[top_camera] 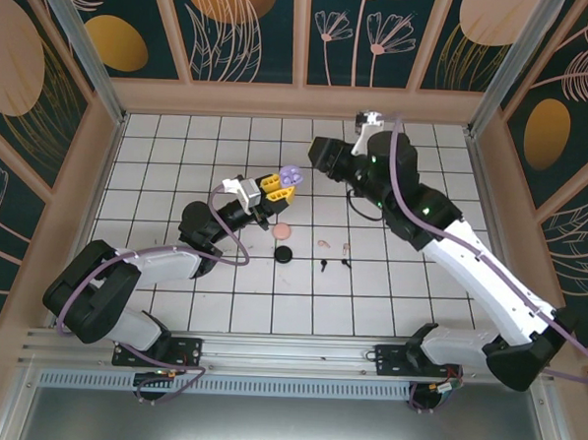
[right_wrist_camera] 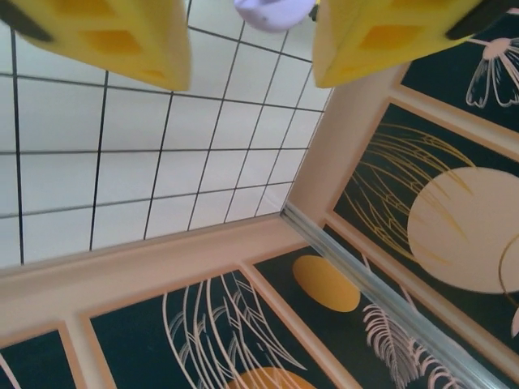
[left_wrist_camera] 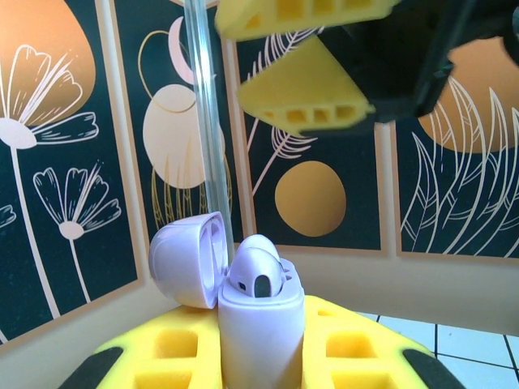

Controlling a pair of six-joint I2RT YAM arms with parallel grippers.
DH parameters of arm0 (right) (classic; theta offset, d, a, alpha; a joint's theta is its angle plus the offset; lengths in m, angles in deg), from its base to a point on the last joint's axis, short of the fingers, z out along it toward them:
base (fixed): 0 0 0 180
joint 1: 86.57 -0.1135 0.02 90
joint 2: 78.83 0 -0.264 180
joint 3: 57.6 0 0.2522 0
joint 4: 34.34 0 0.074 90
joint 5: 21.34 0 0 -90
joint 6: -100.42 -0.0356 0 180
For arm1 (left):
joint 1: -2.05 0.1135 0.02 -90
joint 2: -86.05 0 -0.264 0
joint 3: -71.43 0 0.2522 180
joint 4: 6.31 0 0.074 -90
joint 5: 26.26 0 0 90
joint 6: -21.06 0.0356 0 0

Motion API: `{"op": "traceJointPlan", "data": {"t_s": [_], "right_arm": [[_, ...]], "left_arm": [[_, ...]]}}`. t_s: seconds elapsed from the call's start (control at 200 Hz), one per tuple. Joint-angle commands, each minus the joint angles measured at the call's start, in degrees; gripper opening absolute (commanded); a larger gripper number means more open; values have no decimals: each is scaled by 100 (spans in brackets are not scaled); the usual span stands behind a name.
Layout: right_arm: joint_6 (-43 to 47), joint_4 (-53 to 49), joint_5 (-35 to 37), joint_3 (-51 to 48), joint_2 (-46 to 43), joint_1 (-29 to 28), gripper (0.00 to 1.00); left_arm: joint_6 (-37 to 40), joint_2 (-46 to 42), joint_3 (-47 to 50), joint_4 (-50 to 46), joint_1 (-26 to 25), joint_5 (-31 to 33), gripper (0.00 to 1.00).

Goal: Insert the wireless bluetooth earbuds into the charging case

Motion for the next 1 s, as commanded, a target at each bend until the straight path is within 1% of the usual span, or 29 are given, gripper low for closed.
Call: {"op": "traceJointPlan", "data": {"t_s": [0.0,0.055,0.125,0.275,0.385,0.49,0.626,0.781,0.886,0.931,0.996], "right_arm": [[331,-759,-717,555,598,194,32],[482,-1016,-870,889,911,238,25],[680,-1324,-1101,1302,1302,252,20],[1010,-1874,-1412,1881,1947,255,14],[1173,-2151,-1661,1884,2088,237,8],[1241,-2209,-1787,1414,1788,128,5],[1075,-2085,-1800,497,1037,-35,2],[615,-1597,-1523,-338,223,164,3],[228,-1237,-1110,-681,-182,463,6],[88,-1067,-1004,-861,-329,588,8],[-54,-887,-852,-1125,-490,700,13]], "left_arm": [[164,4,-82,-54,-31,-186,0],[203,-11,-73,-121,-26,-206,0],[241,-21,-64,-176,-33,-243,0],[254,-23,-79,-262,-30,-315,0],[269,-39,-99,-360,-30,-298,0],[254,-40,-140,-425,-32,-250,0],[187,10,-195,-458,-31,-177,0],[-44,115,-223,-344,-29,-110,0],[-312,153,-188,-254,-32,100,0],[-416,153,-159,-276,-29,315,0],[-546,154,-94,-384,-31,702,0]]}}
